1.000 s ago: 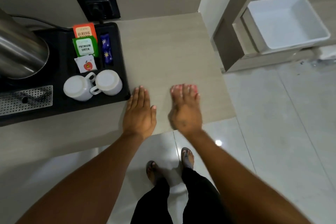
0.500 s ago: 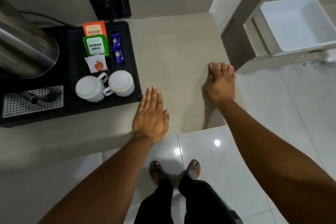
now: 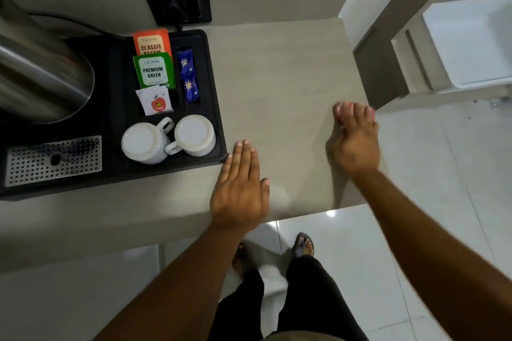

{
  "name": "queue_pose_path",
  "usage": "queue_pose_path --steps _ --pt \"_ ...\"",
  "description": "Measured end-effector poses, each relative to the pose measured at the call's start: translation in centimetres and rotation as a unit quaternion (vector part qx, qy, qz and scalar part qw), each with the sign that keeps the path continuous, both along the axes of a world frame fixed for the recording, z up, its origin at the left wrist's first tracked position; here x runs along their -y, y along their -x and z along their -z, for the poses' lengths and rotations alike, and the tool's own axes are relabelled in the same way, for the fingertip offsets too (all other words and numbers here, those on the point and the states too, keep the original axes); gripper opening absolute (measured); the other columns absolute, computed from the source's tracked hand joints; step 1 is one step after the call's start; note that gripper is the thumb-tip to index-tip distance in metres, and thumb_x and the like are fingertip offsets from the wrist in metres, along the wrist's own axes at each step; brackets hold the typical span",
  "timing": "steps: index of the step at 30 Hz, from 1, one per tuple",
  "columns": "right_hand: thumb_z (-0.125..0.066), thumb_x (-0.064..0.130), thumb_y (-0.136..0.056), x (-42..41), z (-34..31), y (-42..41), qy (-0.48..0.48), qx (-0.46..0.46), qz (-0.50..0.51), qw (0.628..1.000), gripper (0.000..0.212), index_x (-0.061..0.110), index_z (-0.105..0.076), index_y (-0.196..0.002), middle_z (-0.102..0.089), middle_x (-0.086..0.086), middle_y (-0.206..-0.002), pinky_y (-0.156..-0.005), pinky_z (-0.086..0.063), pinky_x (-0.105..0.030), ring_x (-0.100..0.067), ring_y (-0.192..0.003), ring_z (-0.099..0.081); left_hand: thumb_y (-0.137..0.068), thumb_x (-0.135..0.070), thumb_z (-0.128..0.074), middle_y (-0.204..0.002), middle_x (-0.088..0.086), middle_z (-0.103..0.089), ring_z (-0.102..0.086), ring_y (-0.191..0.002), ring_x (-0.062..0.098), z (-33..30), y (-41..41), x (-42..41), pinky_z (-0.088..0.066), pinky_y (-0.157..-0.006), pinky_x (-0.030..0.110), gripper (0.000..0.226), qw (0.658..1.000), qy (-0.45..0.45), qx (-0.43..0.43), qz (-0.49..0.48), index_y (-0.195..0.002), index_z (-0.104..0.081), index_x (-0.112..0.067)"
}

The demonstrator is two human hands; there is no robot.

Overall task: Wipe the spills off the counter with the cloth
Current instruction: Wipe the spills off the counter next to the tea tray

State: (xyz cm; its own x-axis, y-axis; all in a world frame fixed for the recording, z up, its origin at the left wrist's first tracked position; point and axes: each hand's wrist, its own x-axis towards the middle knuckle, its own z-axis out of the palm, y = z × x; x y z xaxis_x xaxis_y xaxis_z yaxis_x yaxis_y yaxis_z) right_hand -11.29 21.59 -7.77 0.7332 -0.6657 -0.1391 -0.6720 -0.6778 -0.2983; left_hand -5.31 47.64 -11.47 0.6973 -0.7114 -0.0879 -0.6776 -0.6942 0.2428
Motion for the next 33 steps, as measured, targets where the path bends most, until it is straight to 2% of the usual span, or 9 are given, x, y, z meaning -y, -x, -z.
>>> queue_pose_path --steps 4,9,12,15,19,23,26,29,33 --pt "-0.04 0.027 -0.08 5.4 -0.3 -11.0 0.024 -0.013 -0.015 1.0 0.059 0.023 -0.046 -0.139 -0.044 -0.016 -0.146 -0.124 -0.016 -0.056 -0.041 -0.143 -0.031 -0.103 -0.039 -0.034 -0.167 0.022 -0.02 -0.01 -0.158 0.033 -0.2 -0.7 0.0 -0.017 -0.126 0.05 0.069 1.0 0.018 -0.01 0.019 -0.157 -0.022 0.002" --pt "-0.042 0.027 -0.083 1.9 -0.1 -20.7 0.03 0.001 -0.143 0.989 0.057 0.025 -0.05 -0.139 -0.045 -0.014 -0.151 -0.125 -0.017 -0.047 -0.04 -0.146 -0.029 -0.101 -0.04 -0.037 -0.168 0.019 -0.019 -0.009 -0.158 0.031 0.0 -0.9 -0.1 -0.015 -0.128 0.048 0.07 0.999 0.02 -0.033 0.009 -0.157 -0.021 -0.001" --pt "-0.043 0.02 -0.092 -4.1 0.3 -18.6 0.014 0.017 -0.235 0.972 0.056 0.023 -0.043 -0.148 -0.038 -0.012 -0.159 -0.126 -0.016 -0.05 -0.04 -0.152 -0.021 -0.103 -0.039 -0.036 -0.168 0.02 -0.019 -0.009 -0.158 0.032 -0.1 -0.8 -0.3 -0.018 -0.126 0.05 0.069 0.999 0.017 -0.026 0.01 -0.157 -0.021 0.0" --pt "-0.049 0.013 -0.091 -8.3 0.9 -10.2 0.009 0.018 -0.282 0.959 0.064 0.018 -0.035 -0.154 -0.034 -0.013 -0.162 -0.126 -0.016 -0.052 -0.04 -0.154 -0.016 -0.104 -0.042 -0.029 -0.169 0.019 -0.015 -0.006 -0.158 0.031 0.1 -0.5 -0.7 -0.015 -0.127 0.049 0.069 1.0 0.001 -0.016 0.014 -0.158 -0.018 0.0" --pt "-0.049 0.012 -0.088 -4.0 0.8 -1.9 0.002 0.042 -0.185 0.982 0.06 0.018 -0.046 -0.147 -0.043 -0.014 -0.156 -0.122 -0.026 -0.051 -0.039 -0.149 -0.028 -0.102 -0.042 -0.029 -0.169 0.019 -0.015 -0.006 -0.158 0.031 -0.1 -0.4 -0.1 -0.015 -0.127 0.049 0.071 1.0 0.002 -0.008 0.005 -0.158 -0.018 0.0" --pt "-0.044 0.015 -0.087 4.3 -0.2 -8.7 0.056 0.044 -0.087 0.994 0.041 0.017 -0.052 -0.127 -0.053 -0.018 -0.131 -0.112 -0.036 -0.054 -0.042 -0.128 -0.044 -0.103 -0.04 -0.033 -0.168 0.02 -0.018 -0.008 -0.158 0.031 -0.2 -0.7 0.0 -0.016 -0.127 0.049 0.069 1.0 0.018 -0.007 0.007 -0.157 -0.022 0.001" --pt "-0.045 0.021 -0.091 6.7 -0.2 -16.3 0.049 0.022 -0.053 0.997 0.046 0.018 -0.049 -0.137 -0.046 -0.017 -0.146 -0.124 -0.022 -0.049 -0.041 -0.141 -0.035 -0.104 -0.043 -0.028 -0.168 0.02 -0.017 -0.008 -0.158 0.031 0.0 -1.0 0.1 -0.016 -0.127 0.049 0.07 1.0 0.013 -0.01 0.011 -0.158 -0.019 0.001" --pt "-0.043 0.021 -0.088 2.9 0.3 -19.6 0.026 0.042 -0.126 0.991 0.05 0.017 -0.054 -0.136 -0.049 -0.017 -0.147 -0.124 -0.021 -0.045 -0.038 -0.141 -0.037 -0.105 -0.045 -0.029 -0.168 0.02 -0.018 -0.009 -0.158 0.031 0.3 -1.1 -0.1 -0.016 -0.127 0.048 0.07 1.0 0.012 -0.011 0.008 -0.158 -0.019 0.0" --pt "-0.038 0.018 -0.093 -6.0 1.9 -15.1 -0.011 0.068 -0.21 0.975 0.053 0.021 -0.048 -0.145 -0.045 -0.008 -0.155 -0.126 -0.018 -0.047 -0.036 -0.15 -0.027 -0.102 -0.044 -0.028 -0.169 0.019 -0.015 -0.006 -0.158 0.03 0.5 -0.8 -0.4 -0.014 -0.128 0.047 0.071 1.0 -0.004 -0.011 -0.004 -0.159 -0.017 -0.001"
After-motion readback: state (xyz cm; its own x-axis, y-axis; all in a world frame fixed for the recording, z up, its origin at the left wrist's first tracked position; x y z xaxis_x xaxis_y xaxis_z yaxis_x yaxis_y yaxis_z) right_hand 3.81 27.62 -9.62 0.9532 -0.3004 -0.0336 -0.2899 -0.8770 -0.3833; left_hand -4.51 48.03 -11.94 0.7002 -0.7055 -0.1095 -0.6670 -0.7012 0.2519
